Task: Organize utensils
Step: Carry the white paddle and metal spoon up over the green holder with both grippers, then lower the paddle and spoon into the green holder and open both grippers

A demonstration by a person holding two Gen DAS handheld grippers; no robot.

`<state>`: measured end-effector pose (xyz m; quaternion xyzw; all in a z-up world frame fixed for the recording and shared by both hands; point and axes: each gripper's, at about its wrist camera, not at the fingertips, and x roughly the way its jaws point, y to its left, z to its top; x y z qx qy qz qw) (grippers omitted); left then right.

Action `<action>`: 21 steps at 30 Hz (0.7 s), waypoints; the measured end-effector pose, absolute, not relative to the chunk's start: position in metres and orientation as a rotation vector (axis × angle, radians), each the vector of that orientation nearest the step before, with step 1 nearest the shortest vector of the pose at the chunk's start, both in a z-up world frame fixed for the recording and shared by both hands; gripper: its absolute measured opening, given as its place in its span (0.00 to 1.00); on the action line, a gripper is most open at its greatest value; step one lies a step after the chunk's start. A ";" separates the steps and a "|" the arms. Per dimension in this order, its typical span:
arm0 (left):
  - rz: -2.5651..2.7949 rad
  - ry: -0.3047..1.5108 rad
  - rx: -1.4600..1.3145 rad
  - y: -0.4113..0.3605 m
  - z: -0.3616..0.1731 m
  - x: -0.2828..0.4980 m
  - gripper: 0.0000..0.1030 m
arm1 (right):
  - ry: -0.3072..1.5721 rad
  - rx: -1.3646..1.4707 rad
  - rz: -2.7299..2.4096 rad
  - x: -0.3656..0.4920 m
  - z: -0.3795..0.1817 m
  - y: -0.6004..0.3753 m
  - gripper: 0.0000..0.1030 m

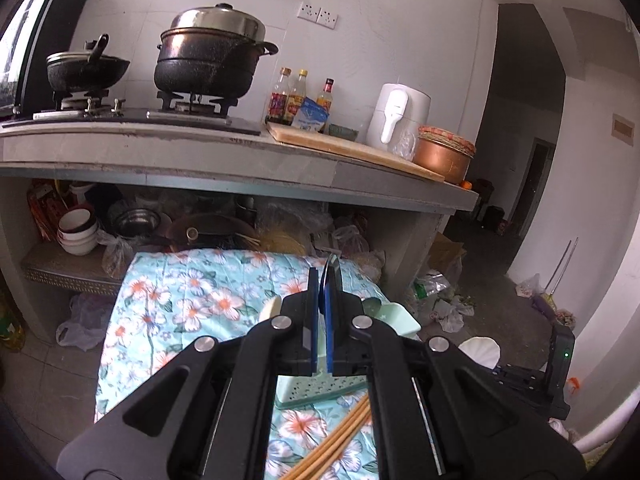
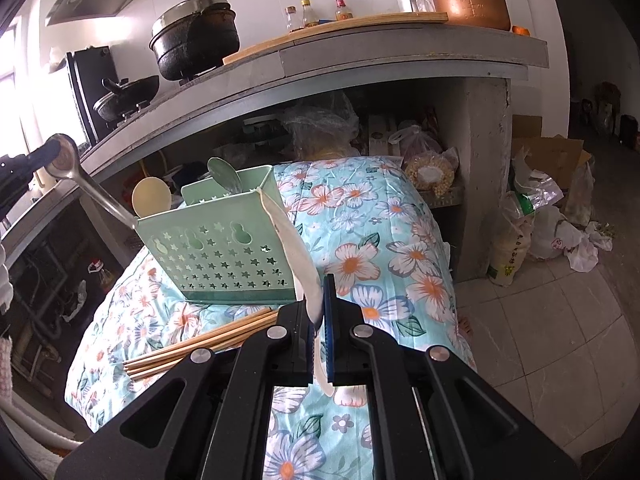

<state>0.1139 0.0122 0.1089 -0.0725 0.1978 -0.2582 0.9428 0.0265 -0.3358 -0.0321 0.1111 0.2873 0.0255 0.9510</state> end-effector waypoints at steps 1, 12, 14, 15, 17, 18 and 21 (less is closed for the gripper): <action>-0.519 0.391 -0.145 0.014 0.113 0.117 0.02 | 0.584 0.225 0.051 0.027 -0.032 -0.336 0.04; -0.414 0.374 0.015 0.004 0.116 0.162 0.02 | 0.565 0.223 0.029 0.031 -0.020 -0.339 0.04; -0.394 0.382 0.054 0.000 0.109 0.171 0.02 | 0.552 0.219 0.025 0.032 -0.015 -0.341 0.04; -0.384 0.388 0.070 -0.001 0.106 0.176 0.02 | 0.544 0.218 0.023 0.032 -0.011 -0.342 0.04; -0.375 0.412 0.090 -0.004 0.099 0.184 0.02 | 0.529 0.219 0.022 0.034 -0.005 -0.345 0.04; -0.376 0.426 0.093 -0.005 0.096 0.188 0.02 | 0.521 0.220 0.022 0.035 -0.002 -0.346 0.04; -0.385 0.469 0.105 -0.009 0.085 0.198 0.02 | 0.490 0.247 0.048 0.040 0.010 -0.353 0.04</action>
